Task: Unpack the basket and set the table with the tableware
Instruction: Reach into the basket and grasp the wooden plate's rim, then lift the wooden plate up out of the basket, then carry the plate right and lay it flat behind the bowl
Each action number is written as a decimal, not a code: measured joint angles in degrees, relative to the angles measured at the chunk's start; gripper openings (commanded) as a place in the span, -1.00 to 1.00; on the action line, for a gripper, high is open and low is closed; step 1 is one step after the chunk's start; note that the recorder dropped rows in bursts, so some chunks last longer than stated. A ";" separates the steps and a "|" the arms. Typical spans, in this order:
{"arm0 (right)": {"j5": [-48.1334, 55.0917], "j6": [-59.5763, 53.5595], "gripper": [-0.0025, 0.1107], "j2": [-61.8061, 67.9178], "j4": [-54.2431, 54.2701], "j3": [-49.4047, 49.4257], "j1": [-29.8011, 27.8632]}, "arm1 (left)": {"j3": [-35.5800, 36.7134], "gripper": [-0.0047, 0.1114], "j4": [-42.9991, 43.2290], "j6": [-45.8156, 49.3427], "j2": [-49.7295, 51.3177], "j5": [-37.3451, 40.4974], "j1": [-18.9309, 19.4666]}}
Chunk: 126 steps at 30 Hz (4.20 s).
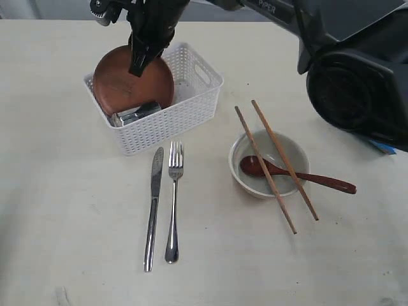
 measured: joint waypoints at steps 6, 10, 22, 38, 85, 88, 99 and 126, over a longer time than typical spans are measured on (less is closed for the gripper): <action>5.18 0.02 -0.96 0.73 -1.02 0.04 0.00 | 0.00 -0.92 0.00 0.00 0.00 0.00 0.00; 5.55 1.51 -0.96 -0.17 -0.81 0.04 0.00 | 0.00 -0.92 0.00 0.00 0.00 0.00 0.00; 7.71 9.83 -0.96 -6.52 -12.78 0.27 0.28 | 0.00 -0.92 0.00 0.00 0.00 0.00 0.00; 14.82 15.41 -0.95 -14.10 -17.02 0.27 -0.54 | 0.00 -0.92 0.00 0.00 0.00 0.00 0.00; 10.94 11.78 -0.41 -0.45 2.51 -0.34 -5.52 | 0.00 -0.92 0.00 0.00 0.00 0.00 0.00; 11.93 8.93 -0.96 -0.45 4.56 -0.43 -5.64 | 0.00 -0.92 0.00 0.00 0.00 0.00 0.00; 13.61 6.69 -0.96 -4.41 6.27 -0.79 -5.54 | 0.00 -0.92 0.00 0.00 0.00 0.00 0.00; 18.18 26.66 -0.96 -17.54 -4.79 3.52 -27.06 | 0.00 -0.92 0.00 0.00 0.00 0.00 0.00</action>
